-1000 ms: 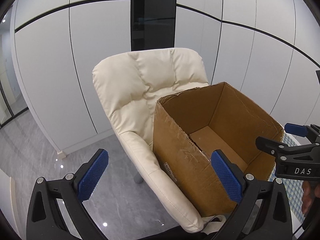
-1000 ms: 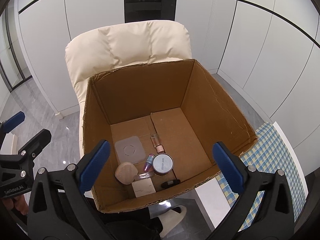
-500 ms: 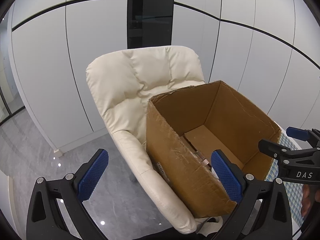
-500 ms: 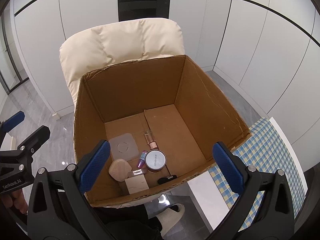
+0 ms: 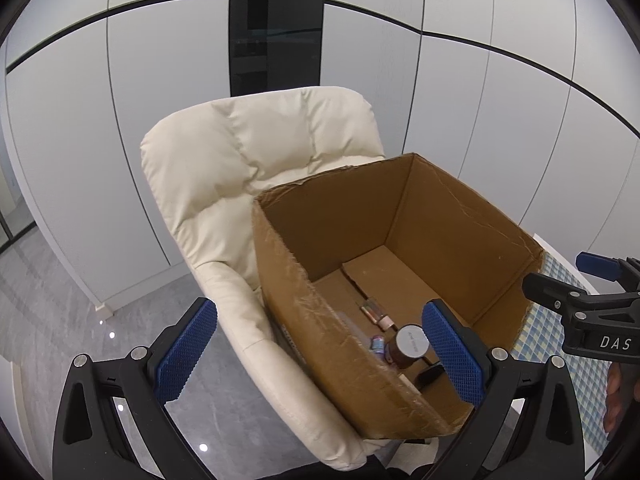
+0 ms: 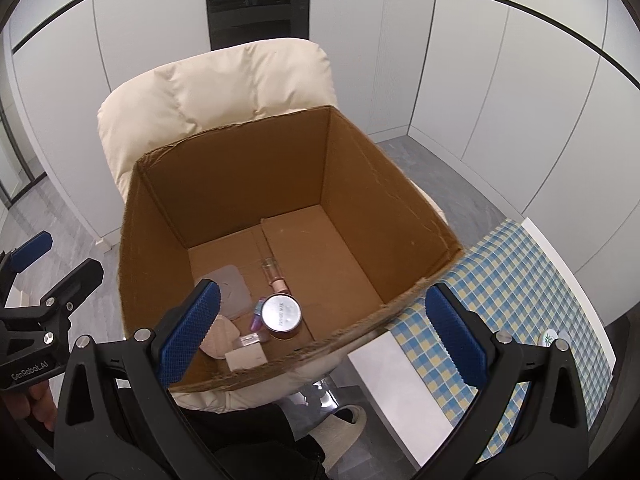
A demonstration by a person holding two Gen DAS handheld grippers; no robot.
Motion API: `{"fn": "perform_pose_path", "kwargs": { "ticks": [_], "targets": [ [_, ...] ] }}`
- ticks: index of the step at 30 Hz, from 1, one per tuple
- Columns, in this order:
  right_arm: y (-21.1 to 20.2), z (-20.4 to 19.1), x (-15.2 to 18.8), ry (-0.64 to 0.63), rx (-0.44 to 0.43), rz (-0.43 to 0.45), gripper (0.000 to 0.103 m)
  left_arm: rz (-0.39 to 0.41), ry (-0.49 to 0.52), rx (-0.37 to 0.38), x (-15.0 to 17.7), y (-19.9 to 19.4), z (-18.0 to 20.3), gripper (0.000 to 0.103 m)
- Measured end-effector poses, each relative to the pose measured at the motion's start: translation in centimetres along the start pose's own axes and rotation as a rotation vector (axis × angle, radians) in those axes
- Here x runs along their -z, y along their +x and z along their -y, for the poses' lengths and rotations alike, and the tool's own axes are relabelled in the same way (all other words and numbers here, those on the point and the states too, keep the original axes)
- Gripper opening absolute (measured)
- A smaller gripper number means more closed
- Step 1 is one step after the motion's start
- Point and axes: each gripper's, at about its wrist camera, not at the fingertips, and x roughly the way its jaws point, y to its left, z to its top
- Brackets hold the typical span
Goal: Organize objects
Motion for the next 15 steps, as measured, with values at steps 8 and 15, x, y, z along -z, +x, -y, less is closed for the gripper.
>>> {"fn": "perform_pose_path", "kwargs": {
  "ticks": [8, 15],
  "targets": [
    [-0.3, 1.9, 0.6, 0.021, 0.027, -0.004, 0.103, 0.000, 0.019, 0.022, -0.2, 0.4, 1.9, 0.102],
    [-0.6, 3.7, 1.1, 0.048, 0.050, -0.007, 0.103, -0.001, 0.045, 0.045, -0.4, 0.7, 3.7, 0.102]
  ]
}}
